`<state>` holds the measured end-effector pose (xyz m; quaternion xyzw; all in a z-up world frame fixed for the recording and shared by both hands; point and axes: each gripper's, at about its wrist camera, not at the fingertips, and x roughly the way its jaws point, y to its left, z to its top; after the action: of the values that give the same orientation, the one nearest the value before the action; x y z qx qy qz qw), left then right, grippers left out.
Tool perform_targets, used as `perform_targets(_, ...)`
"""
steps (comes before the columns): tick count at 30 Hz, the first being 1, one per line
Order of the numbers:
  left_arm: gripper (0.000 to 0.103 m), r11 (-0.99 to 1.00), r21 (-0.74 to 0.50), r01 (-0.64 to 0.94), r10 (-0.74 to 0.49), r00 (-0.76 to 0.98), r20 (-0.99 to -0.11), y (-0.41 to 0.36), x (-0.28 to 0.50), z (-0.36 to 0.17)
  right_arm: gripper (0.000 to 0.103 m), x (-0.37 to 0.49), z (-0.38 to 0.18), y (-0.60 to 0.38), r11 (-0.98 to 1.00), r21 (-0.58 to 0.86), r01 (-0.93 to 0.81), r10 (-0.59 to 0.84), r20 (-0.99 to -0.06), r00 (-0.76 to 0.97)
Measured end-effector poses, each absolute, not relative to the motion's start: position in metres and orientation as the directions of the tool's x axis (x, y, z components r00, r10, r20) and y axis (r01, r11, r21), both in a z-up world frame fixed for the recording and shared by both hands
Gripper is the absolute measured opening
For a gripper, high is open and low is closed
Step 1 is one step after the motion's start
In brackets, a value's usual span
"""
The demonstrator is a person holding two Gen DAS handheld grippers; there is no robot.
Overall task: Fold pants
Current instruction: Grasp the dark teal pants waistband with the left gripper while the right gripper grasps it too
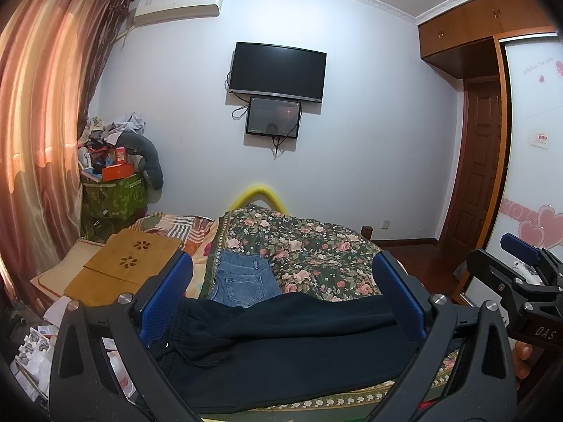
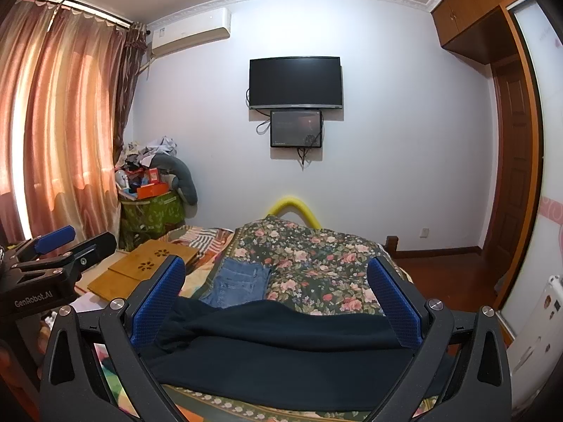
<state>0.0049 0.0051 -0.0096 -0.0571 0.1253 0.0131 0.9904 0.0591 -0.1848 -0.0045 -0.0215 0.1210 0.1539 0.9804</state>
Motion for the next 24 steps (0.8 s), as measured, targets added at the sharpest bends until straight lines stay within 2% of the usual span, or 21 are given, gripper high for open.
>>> perform_targets(7, 0.103, 0.99, -0.093, -0.103, 0.072, 0.955, -0.288, 0.021, 0.036, -0.025, 0.103, 0.085, -0.024, -0.185, 0.959, -0.004, -0.284, 0.269, -0.309, 0.912)
perform_targets(11, 0.103, 0.987, -0.068, -0.144, 0.114, 0.938, -0.328, 0.038, 0.063, -0.04, 0.103, 0.114, -0.048, -0.188, 0.97, -0.017, -0.241, 0.218, -0.375, 0.901)
perform_targets(20, 0.103, 0.983, 0.013, -0.181, 0.164, 0.853, -0.495, 0.086, 0.154, -0.11, 0.103, 0.187, -0.109, -0.199, 0.985, -0.031, -0.171, 0.125, -0.558, 0.82)
perform_targets(24, 0.103, 0.986, -0.012, -0.167, 0.128, 0.798, -0.589, 0.114, 0.194, -0.154, 0.103, 0.217, -0.135, -0.204, 0.979, -0.027, -0.2, 0.143, -0.61, 0.78)
